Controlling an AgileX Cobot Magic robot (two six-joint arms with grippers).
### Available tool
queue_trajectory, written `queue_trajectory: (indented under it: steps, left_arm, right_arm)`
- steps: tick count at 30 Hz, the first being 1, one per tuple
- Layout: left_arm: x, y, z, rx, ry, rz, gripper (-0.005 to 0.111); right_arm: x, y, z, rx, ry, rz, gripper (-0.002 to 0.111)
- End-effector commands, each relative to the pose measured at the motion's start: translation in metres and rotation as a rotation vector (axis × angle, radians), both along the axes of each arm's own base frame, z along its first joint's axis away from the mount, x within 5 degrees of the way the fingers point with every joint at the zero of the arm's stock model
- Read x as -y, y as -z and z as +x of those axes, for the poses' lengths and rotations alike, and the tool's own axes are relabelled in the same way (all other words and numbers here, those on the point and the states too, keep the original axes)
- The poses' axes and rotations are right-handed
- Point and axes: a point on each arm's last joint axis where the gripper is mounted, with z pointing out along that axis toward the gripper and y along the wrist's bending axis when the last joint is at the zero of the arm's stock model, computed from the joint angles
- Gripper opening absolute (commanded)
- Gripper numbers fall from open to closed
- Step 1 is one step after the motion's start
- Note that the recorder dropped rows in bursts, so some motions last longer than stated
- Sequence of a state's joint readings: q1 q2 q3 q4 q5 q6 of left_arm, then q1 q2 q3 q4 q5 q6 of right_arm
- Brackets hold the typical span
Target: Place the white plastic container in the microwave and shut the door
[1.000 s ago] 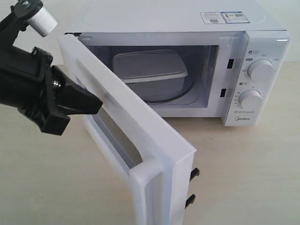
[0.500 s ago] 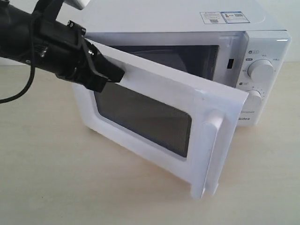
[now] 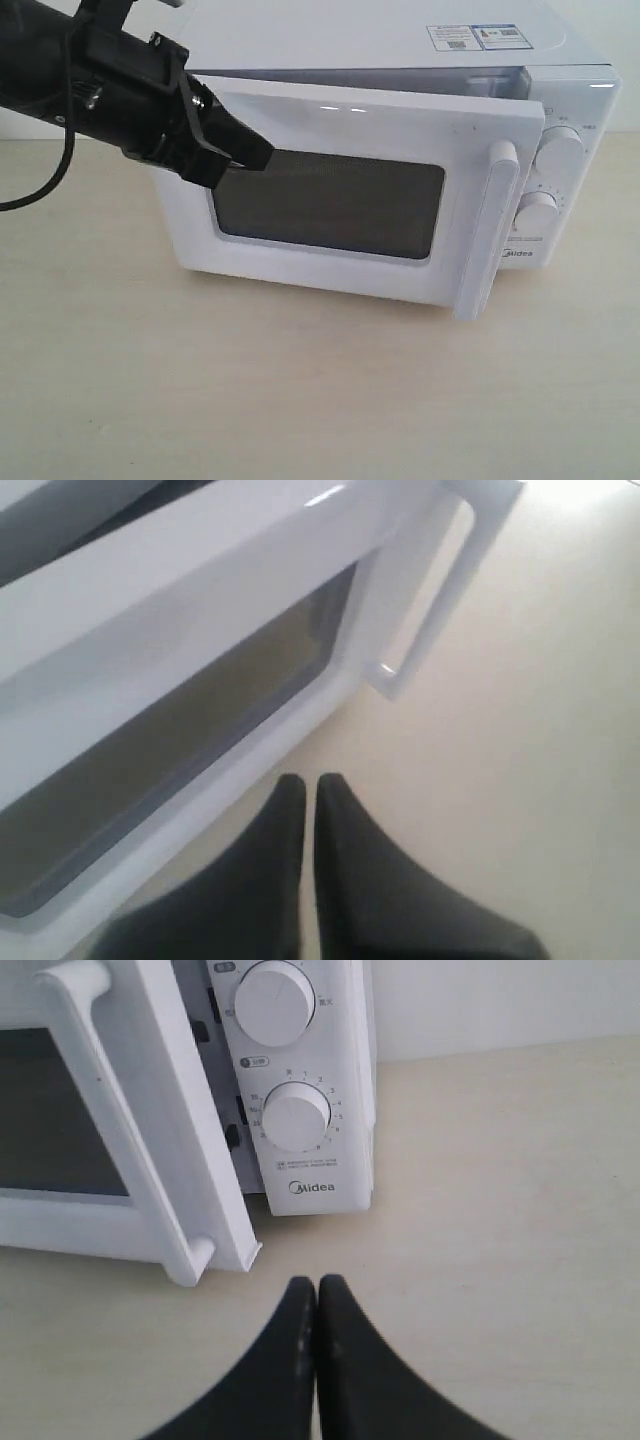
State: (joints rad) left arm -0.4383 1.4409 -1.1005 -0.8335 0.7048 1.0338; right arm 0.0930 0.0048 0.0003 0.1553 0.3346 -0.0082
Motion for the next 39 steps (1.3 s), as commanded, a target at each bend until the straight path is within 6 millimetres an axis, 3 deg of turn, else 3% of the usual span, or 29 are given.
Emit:
queue_trajectory:
  steps: [1,16,21,25,29,33,37,39]
  left_arm:
    - [-0.002,-0.017,-0.013,0.031,0.030,-0.030,0.004]
    - [-0.020,-0.065,-0.067,0.058,0.113,-0.102,0.004]
    - [-0.027,-0.079,-0.087,0.070,0.123,-0.130,0.004]
    - [-0.036,-0.093,-0.104,0.119,0.119,-0.159,0.004]
    - [-0.044,-0.107,-0.121,0.173,0.097,-0.199,0.004]
    - [-0.051,-0.117,-0.135,0.210,0.079,-0.235,0.004]
    - [-0.056,-0.123,-0.145,0.223,0.068,-0.261,0.004]
    - [-0.058,-0.125,-0.150,0.230,0.064,-0.272,0.004]
  right_arm:
    - [0.001,-0.001,0.000,0.019,0.005,-0.010,0.000]
    - [0.006,-0.040,0.001,0.449,0.067,0.000,0.000]
    - [0.009,-0.061,-0.004,0.632,0.083,0.224,0.000]
    - [0.006,-0.109,-0.019,0.664,0.041,0.147,0.000]
    - [0.009,-0.170,-0.032,0.562,0.069,0.070,0.000]
    - [0.007,-0.209,-0.021,0.296,0.056,-0.011,0.000]
    - [-0.008,-0.216,0.006,-0.042,-0.076,0.044,0.000]
    - [-0.017,-0.209,0.022,-0.181,-0.144,0.077,0.000]
